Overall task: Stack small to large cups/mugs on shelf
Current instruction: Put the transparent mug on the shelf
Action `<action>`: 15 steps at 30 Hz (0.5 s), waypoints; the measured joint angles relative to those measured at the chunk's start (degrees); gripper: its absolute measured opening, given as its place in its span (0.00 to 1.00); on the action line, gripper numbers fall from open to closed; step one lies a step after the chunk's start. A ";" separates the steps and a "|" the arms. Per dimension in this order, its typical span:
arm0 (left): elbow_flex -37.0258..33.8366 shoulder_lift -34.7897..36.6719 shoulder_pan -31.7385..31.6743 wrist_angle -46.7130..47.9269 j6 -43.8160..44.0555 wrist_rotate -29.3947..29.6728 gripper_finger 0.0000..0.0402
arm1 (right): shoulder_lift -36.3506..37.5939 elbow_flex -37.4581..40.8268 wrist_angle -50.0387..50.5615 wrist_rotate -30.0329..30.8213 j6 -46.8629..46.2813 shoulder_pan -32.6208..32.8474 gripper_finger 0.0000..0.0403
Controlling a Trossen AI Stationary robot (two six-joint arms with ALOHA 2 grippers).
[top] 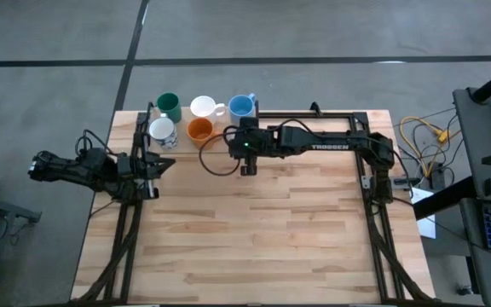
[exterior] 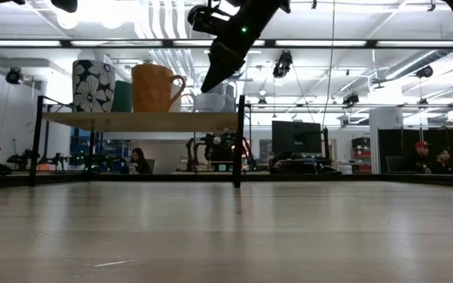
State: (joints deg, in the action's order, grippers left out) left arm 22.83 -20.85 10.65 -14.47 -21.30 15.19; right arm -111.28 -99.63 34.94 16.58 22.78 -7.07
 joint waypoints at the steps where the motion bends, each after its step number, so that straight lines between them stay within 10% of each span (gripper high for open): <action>1: 0.00 -0.01 -0.02 0.01 -0.02 -0.01 0.00 | 0.02 0.00 0.01 -0.04 0.47 0.08 0.02; 15: 0.00 -2.86 0.00 0.45 2.42 -0.01 0.00 | 11.59 14.96 -9.27 -6.08 -0.13 5.61 0.02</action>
State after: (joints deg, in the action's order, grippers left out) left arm 22.83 -23.71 10.66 -14.02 -18.88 15.18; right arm -99.69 -84.67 25.67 10.50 22.65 -1.46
